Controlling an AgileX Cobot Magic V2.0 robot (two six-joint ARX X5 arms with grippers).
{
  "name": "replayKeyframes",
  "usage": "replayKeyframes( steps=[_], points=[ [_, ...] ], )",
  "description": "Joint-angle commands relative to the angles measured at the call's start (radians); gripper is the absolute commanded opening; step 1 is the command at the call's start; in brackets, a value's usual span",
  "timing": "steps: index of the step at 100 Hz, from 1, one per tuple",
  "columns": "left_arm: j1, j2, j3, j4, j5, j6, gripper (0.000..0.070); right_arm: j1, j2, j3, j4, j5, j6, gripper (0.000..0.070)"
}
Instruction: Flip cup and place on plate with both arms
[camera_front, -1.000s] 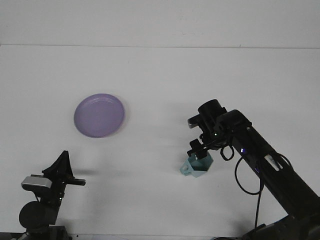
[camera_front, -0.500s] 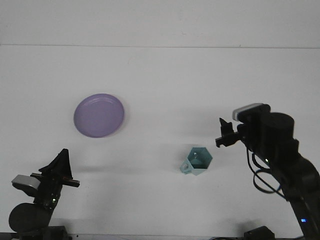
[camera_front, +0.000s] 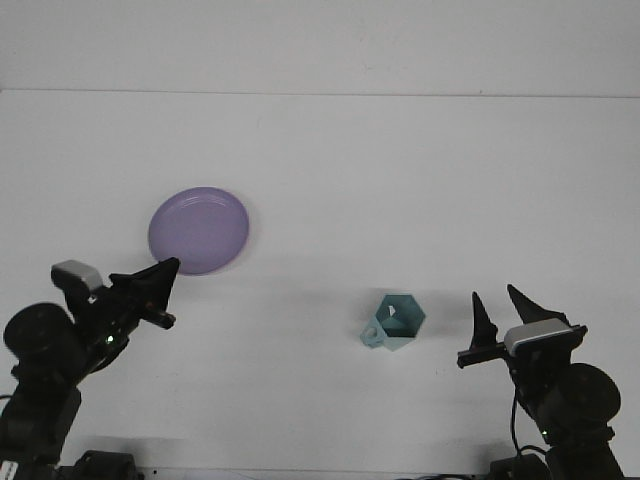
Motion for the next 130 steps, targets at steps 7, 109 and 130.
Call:
replayKeyframes(
  steps=[7, 109, 130],
  points=[
    [-0.089, 0.158, 0.17, -0.139, 0.0, 0.146, 0.0013, 0.0, -0.05, -0.04, 0.034, 0.009, 0.007, 0.0372],
    [-0.666, 1.208, 1.115, -0.787, -0.103, 0.258, 0.0529, 0.0, -0.061, -0.054, 0.08, 0.01, 0.018, 0.0372],
    [-0.721, 1.353, 1.282, -0.896, -0.105, 0.258, 0.0529, 0.0, -0.061, -0.054, 0.08, 0.01, 0.019, 0.0372]
  ],
)
